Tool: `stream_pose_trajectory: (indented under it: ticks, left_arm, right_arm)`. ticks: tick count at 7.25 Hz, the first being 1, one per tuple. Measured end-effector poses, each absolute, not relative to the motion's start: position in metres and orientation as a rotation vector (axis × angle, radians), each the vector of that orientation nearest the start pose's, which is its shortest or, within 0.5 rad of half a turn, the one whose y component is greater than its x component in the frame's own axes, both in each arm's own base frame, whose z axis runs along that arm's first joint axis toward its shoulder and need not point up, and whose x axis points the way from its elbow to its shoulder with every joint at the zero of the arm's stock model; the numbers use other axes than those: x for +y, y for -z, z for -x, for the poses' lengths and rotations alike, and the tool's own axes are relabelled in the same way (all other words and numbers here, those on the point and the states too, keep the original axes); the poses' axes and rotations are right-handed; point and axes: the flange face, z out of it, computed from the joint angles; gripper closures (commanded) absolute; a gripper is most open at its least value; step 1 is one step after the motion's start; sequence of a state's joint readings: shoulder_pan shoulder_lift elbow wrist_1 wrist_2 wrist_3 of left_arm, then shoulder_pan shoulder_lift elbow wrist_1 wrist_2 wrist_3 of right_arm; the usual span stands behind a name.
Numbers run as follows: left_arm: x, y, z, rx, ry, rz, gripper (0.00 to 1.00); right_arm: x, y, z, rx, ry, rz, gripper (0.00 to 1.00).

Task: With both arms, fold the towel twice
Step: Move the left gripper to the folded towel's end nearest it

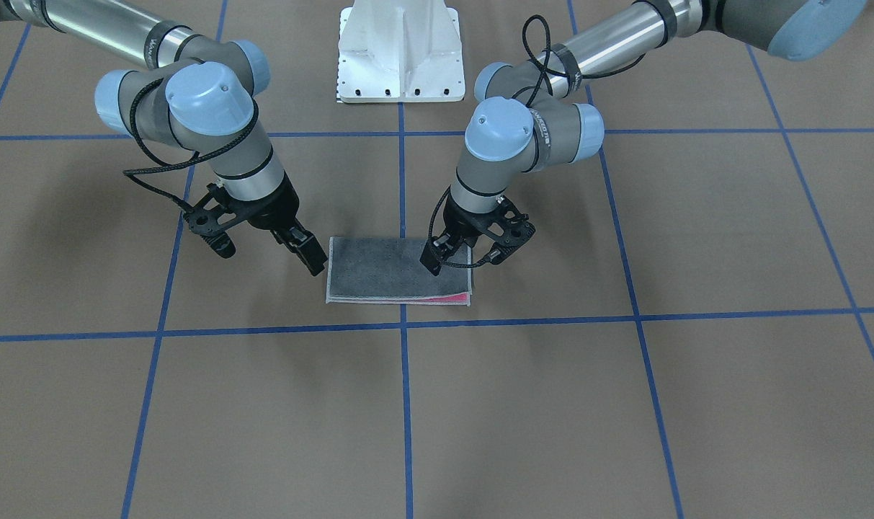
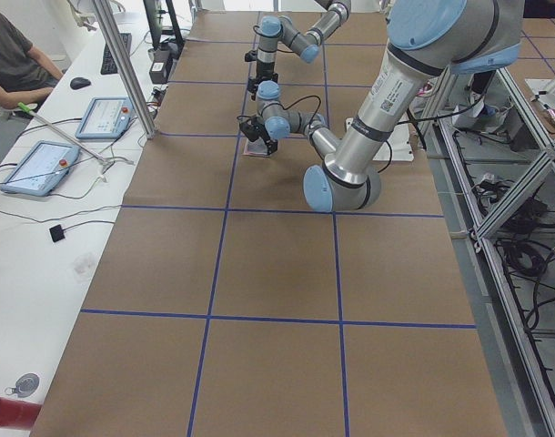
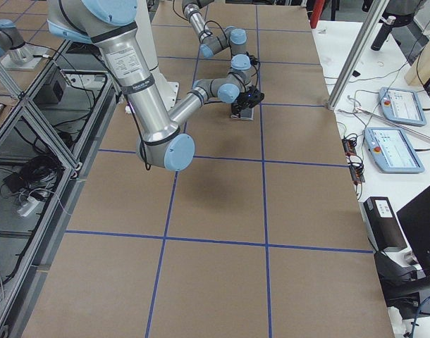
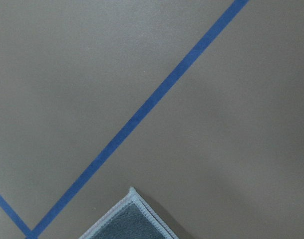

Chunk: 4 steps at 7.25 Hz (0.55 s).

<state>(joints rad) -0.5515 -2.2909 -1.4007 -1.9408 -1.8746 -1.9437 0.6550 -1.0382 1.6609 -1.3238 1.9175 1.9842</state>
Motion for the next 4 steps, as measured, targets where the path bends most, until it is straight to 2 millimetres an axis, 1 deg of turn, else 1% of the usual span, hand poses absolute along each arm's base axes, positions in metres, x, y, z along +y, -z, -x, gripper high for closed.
stream_pose_trajectory:
  ticks: [2, 3, 4]
  left_arm:
    - [-0.482, -0.259, -0.585, 0.949, 0.710, 0.203, 0.00]
    - [-0.482, -0.257, -0.582, 0.952, 0.709, 0.203, 0.00]
    - [-0.484, -0.250, -0.575, 0.965, 0.708, 0.200, 0.00]
  right_arm:
    - [-0.486, -0.285, 0.471, -0.921, -0.840, 0.226, 0.00]
    - [-0.484, -0.287, 0.474, -0.916, -0.838, 0.225, 0.00]
    - [-0.478, -0.289, 0.481, -0.910, -0.829, 0.225, 0.00]
